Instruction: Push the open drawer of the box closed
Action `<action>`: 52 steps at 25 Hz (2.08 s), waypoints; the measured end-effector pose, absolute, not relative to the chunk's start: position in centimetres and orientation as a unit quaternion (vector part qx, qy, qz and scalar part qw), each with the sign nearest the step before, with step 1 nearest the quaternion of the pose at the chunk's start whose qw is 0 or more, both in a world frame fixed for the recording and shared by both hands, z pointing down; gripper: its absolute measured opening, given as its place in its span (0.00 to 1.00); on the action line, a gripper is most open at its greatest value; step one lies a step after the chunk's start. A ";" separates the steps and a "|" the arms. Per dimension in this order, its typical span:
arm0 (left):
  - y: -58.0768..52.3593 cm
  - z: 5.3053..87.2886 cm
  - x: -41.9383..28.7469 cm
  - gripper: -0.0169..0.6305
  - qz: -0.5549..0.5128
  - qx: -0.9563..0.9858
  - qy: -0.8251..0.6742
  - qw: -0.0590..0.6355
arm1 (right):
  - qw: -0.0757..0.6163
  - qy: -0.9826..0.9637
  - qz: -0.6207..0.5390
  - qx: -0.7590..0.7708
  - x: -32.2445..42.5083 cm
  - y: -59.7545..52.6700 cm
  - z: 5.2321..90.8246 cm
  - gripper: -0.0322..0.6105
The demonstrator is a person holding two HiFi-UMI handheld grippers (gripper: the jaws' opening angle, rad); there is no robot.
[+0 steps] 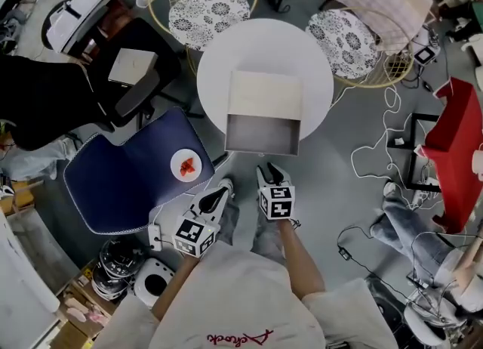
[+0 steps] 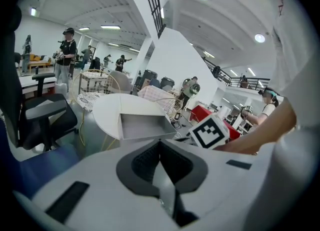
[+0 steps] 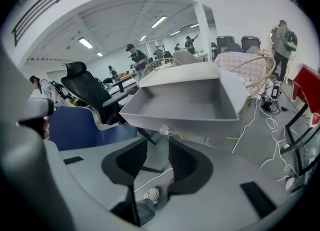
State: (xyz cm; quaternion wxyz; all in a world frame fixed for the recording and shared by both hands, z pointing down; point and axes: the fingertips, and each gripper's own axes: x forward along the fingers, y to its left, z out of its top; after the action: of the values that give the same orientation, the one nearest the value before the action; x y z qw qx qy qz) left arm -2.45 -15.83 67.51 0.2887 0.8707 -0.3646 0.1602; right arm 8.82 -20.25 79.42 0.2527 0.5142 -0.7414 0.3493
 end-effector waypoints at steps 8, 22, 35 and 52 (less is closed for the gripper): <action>-15.2 68.0 -4.8 0.05 0.168 0.860 -0.380 0.296 | 0.254 -0.730 0.353 0.527 8.6 -22.6 81.1 0.27; -14.8 68.6 -6.8 0.05 0.166 0.853 -0.389 0.306 | 0.275 -0.722 0.336 0.539 8.4 -23.8 81.8 0.17; -15.4 68.1 -6.4 0.05 0.156 0.853 -0.392 0.307 | 0.293 -0.715 0.332 0.541 8.4 -24.2 80.8 0.17; -15.9 68.5 -6.8 0.05 0.158 0.847 -0.399 0.314 | 0.300 -0.716 0.322 0.542 9.3 -28.9 80.9 0.17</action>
State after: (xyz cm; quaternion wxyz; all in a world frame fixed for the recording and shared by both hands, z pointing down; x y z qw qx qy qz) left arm -6.80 -15.90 68.46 0.3137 0.8469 -0.3992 0.1580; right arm 9.28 -28.86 80.91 0.2997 0.5421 -0.7160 0.3219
